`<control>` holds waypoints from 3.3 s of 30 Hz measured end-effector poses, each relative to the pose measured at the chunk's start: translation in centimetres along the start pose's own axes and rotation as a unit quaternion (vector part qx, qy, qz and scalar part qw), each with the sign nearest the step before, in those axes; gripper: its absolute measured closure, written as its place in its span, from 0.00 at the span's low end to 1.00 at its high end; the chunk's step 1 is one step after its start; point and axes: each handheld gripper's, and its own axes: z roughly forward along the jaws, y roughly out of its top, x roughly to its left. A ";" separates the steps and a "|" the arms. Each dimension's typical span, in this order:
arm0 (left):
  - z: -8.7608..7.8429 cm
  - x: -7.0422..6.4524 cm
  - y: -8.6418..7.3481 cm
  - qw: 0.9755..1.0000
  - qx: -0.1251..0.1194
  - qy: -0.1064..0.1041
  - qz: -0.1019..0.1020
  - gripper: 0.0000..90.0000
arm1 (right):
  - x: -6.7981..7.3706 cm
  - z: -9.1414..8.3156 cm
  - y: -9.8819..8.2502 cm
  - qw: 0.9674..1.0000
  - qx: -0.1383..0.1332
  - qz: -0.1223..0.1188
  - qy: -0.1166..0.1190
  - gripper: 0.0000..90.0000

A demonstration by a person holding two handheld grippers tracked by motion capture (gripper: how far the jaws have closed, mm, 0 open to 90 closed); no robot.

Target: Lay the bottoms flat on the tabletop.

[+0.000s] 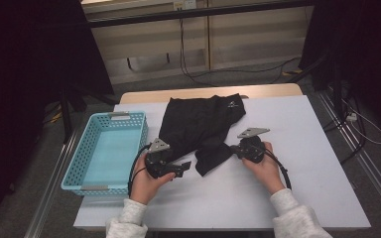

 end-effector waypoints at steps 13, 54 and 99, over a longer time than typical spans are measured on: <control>0.5 -0.8 0.4 1.000 0.004 -0.013 0.005 0.14 | 0.6 -3.3 -1.7 1.000 -0.007 -0.001 -0.005 1.00; 0.8 -0.9 -0.2 1.000 0.019 -0.008 0.005 0.14 | 9.3 -0.7 -1.4 0.993 0.027 -0.107 0.033 0.81; 1.1 -1.2 0.3 1.000 0.017 -0.019 0.008 0.15 | -2.8 -9.4 -4.1 0.998 -0.037 0.029 -0.049 0.99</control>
